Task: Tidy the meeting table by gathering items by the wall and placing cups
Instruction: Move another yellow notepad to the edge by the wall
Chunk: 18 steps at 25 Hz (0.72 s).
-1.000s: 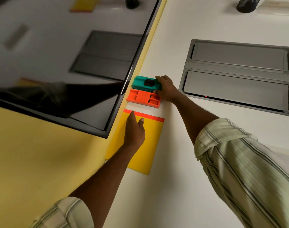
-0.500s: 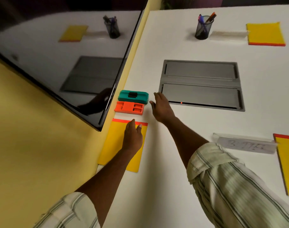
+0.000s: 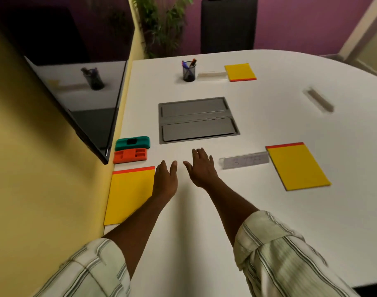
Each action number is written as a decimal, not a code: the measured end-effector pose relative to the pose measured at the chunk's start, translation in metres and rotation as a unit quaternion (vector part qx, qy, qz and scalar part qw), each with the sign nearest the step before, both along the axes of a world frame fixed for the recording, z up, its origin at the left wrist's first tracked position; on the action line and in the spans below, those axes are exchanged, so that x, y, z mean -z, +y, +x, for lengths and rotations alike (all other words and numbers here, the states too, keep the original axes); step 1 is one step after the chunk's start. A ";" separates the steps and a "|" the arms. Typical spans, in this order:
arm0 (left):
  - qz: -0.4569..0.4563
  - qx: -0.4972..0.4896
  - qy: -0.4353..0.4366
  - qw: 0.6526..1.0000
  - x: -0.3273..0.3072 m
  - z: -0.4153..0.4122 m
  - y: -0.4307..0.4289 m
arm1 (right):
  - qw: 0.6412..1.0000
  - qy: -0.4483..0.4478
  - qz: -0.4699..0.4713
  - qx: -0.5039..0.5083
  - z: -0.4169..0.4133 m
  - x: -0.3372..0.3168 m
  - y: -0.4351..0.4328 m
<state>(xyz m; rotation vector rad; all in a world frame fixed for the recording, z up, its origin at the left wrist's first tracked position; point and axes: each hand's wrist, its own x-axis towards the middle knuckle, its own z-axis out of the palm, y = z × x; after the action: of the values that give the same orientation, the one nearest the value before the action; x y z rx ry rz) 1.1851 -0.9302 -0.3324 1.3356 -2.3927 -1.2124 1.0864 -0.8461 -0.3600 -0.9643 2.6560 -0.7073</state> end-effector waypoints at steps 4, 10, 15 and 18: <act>0.015 0.069 0.018 0.997 -0.002 0.004 0.030 | 0.997 0.013 0.018 0.075 0.011 -0.007 0.055; 0.042 0.150 0.032 0.987 0.002 0.001 0.085 | 0.976 -0.014 0.060 0.210 0.009 0.004 0.130; 0.112 0.219 -0.026 0.969 0.013 -0.028 0.114 | 0.953 -0.013 0.072 0.293 -0.029 0.012 0.187; 0.221 0.202 -0.024 0.954 0.019 -0.060 0.138 | 0.941 -0.021 0.088 0.327 -0.059 0.022 0.221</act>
<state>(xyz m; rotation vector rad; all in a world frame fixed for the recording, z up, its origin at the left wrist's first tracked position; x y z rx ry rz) 1.1256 -0.7920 -0.3511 0.9931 -2.6138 -1.9384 1.0270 -0.6250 -0.3815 0.0046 2.9331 -0.5732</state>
